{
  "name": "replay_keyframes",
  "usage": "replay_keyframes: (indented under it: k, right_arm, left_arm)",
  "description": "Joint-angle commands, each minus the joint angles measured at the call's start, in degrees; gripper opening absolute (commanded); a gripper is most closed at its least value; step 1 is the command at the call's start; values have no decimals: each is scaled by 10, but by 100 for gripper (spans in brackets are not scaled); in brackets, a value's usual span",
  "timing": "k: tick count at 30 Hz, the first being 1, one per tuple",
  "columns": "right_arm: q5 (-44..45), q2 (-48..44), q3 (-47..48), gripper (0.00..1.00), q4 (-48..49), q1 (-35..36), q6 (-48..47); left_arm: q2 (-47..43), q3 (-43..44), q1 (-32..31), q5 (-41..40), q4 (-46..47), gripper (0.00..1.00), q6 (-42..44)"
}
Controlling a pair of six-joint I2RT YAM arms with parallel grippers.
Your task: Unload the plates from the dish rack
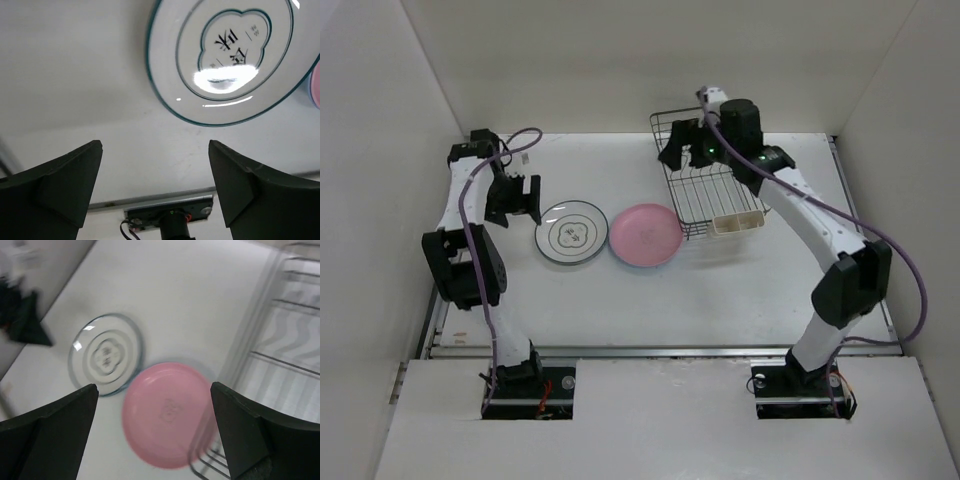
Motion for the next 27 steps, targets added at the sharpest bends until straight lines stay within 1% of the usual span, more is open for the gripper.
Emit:
replay_keyframes:
  k: [1, 2, 3, 4, 5, 6, 7, 8, 9, 10, 11, 12, 14, 15, 18, 22, 27]
  right_arm:
    - [274, -93, -17, 100, -10, -37, 33]
    - [328, -111, -28, 100, -17, -46, 51]
    - [387, -128, -39, 100, -17, -54, 64]
    - [515, -146, -67, 100, -17, -70, 78]
    - [585, -184, -84, 100, -17, -78, 93]
    - [656, -202, -101, 100, -17, -85, 122]
    - [792, -218, -118, 100, -17, -92, 136]
    - [860, -250, -155, 100, -17, -105, 156]
    - [920, -266, -175, 100, -17, -105, 199]
    - [968, -280, -191, 100, -17, -115, 213]
    - [1019, -294, -218, 100, -17, -126, 213]
    - [1025, -320, -227, 100, -17, -126, 213]
    - [1006, -345, -249, 100, -17, -134, 213]
    - [990, -365, -255, 100, -17, -134, 213]
    - [927, -384, -268, 100, -17, -134, 190]
    - [927, -384, -274, 100, -36, -134, 190]
    - [933, -377, -250, 100, -70, -134, 190]
  left_arm:
    - [-112, 14, 7, -105, 31, 85, -55]
    - [-125, 14, 14, -138, 42, 88, -72]
    - [-135, 14, 14, -207, 59, 90, -89]
    - [-144, 14, 20, -241, 64, 92, -121]
    - [-156, 14, 25, -271, 64, 97, -136]
    - [-156, 14, 25, -327, 64, 98, -147]
    - [-162, 14, 25, -354, 70, 100, -158]
    - [-162, 14, 30, -380, 70, 100, -178]
    - [-169, 8, 30, -402, 70, 100, -185]
    - [-169, 8, 30, -432, 70, 100, -185]
    - [-174, -5, 30, -442, 77, 100, -190]
    - [-181, -5, 30, -452, 77, 100, -196]
    - [-187, -21, 30, -452, 82, 100, -196]
    - [-196, -21, 30, -452, 89, 100, -203]
    - [-204, -34, 30, -444, 95, 100, -203]
    - [-209, -35, 30, -444, 95, 100, -203]
    - [-216, -49, 30, -432, 95, 100, -203]
